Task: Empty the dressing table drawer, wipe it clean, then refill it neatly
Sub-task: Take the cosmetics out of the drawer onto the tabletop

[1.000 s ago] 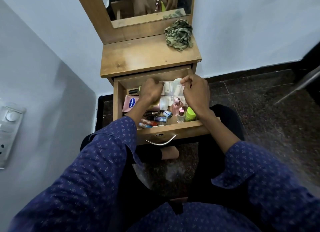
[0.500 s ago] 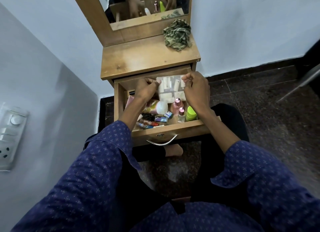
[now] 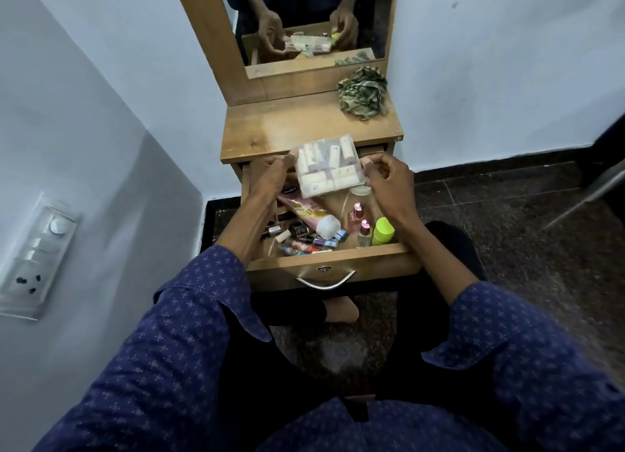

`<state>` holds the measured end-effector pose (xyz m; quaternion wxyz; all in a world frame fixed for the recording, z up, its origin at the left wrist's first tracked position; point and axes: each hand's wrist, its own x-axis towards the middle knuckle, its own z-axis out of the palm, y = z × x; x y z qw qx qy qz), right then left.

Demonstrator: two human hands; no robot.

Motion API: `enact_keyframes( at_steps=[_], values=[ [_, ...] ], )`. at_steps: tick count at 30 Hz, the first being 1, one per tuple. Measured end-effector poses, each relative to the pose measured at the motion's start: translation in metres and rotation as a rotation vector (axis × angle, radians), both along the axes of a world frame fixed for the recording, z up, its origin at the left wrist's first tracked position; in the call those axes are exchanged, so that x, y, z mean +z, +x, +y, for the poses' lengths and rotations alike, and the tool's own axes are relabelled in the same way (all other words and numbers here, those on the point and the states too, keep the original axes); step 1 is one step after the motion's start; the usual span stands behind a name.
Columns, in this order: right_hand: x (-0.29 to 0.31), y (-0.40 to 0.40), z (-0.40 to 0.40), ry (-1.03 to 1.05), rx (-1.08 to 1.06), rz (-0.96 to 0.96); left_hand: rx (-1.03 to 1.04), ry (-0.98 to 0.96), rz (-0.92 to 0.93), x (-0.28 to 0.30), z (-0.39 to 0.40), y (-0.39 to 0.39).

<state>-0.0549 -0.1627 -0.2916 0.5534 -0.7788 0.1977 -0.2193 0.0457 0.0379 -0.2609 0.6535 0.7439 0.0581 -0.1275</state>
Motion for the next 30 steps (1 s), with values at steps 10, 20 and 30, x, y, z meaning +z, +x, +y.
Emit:
enact_keyframes(
  at_steps=[10, 20, 30],
  values=[
    [0.039, 0.028, 0.017, 0.533, 0.115, 0.072, 0.204, -0.097, -0.069, 0.007, 0.032, 0.032],
    [0.060, 0.082, 0.051, 0.371, 0.171, 0.111, 0.140, 0.182, -0.264, 0.032, 0.041, 0.034],
    [0.050, 0.120, 0.088, -0.249, 0.158, 0.178, -0.131, 0.534, -0.467, 0.031, 0.051, 0.059]
  ],
)
